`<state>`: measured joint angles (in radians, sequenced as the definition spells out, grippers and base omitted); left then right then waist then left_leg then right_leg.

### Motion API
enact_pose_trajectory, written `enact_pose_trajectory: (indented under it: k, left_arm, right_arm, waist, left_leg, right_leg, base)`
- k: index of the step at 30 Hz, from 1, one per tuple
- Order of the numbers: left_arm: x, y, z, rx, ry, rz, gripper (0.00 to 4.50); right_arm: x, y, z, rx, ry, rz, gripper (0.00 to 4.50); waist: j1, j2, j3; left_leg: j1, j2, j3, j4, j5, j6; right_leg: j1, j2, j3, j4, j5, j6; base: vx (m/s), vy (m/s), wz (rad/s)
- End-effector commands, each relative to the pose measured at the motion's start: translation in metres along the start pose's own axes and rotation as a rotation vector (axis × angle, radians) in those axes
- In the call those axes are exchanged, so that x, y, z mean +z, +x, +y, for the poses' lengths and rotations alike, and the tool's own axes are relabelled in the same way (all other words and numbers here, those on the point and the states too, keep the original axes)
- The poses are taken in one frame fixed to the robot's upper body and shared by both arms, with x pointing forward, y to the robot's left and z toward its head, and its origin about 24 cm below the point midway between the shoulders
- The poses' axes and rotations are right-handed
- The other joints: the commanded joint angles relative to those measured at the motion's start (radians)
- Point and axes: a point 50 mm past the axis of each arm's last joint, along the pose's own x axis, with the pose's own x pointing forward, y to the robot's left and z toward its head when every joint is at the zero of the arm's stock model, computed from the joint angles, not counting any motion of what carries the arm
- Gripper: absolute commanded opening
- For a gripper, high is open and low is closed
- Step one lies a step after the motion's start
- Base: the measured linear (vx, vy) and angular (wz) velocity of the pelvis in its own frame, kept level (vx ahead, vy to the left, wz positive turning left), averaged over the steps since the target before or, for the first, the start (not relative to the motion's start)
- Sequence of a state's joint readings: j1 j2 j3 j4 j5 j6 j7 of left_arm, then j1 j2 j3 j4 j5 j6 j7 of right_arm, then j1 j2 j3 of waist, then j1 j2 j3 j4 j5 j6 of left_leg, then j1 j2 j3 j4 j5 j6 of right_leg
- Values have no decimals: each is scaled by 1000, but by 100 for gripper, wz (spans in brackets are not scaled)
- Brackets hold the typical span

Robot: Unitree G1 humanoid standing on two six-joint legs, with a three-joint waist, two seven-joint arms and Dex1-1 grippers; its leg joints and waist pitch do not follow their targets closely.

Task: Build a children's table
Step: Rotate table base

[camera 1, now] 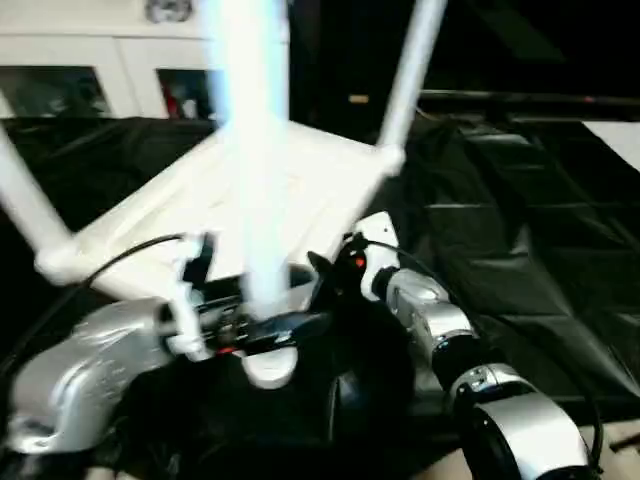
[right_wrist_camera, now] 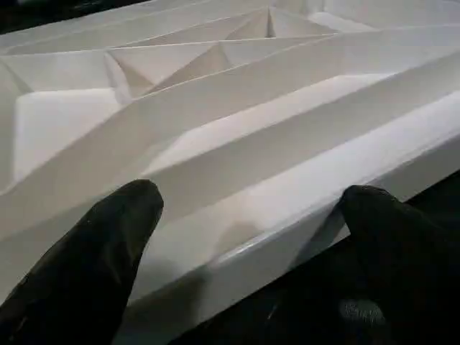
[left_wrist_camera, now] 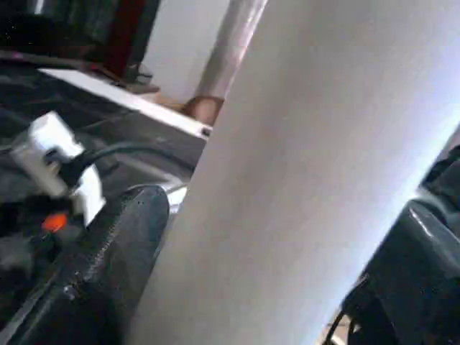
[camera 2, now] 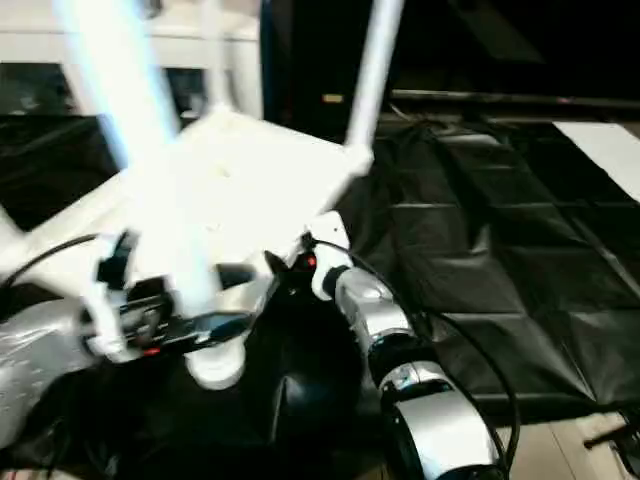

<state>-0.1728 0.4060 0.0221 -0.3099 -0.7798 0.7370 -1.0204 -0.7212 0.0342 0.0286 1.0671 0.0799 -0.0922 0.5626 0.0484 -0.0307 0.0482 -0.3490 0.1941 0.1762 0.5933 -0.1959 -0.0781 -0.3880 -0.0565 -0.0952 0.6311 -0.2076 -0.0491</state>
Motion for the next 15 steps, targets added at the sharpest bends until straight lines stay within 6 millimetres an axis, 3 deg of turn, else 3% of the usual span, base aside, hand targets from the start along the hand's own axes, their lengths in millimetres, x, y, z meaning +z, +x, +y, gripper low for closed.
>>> enact_pose_trajectory:
  k: [1, 10, 14, 15]
  left_arm:
    - [4, 20, -11, -103, 13, -3, 447]
    - [0, 42, -15, -147, 3, -19, 447]
    - [2, 50, -7, -106, 52, -22, 447]
    - [2, 49, 2, -28, 96, -13, 447]
  right_arm:
    - [-4, 11, 25, 137, -11, 23, 450]
    - [-1, 12, 28, 178, 3, 8, 450]
    - [1, 12, 26, 159, 0, 1, 450]
    - [2, 11, 22, 115, -16, -4, 450]
  waist:
    - [7, 12, -53]
    - [-3, 11, -51]
    - [-3, 11, -50]
    - [-2, 14, -48]
  left_leg:
    - [-5, 42, -14, -71, -169, 4]
    - [-5, 44, -15, -70, -167, 11]
    - [-1, 46, -15, -71, -180, 11]
    - [-2, 46, -16, -72, -188, 8]
  right_leg:
    - [54, -91, 72, -77, -187, -174]
    - [53, -91, 72, -79, -188, -184]
    - [51, -91, 72, -82, -204, -183]
    - [52, -92, 72, -84, -214, -180]
  base:
    - [0, 0, 0]
    - [0, 0, 0]
    - [0, 0, 0]
    - [0, 0, 0]
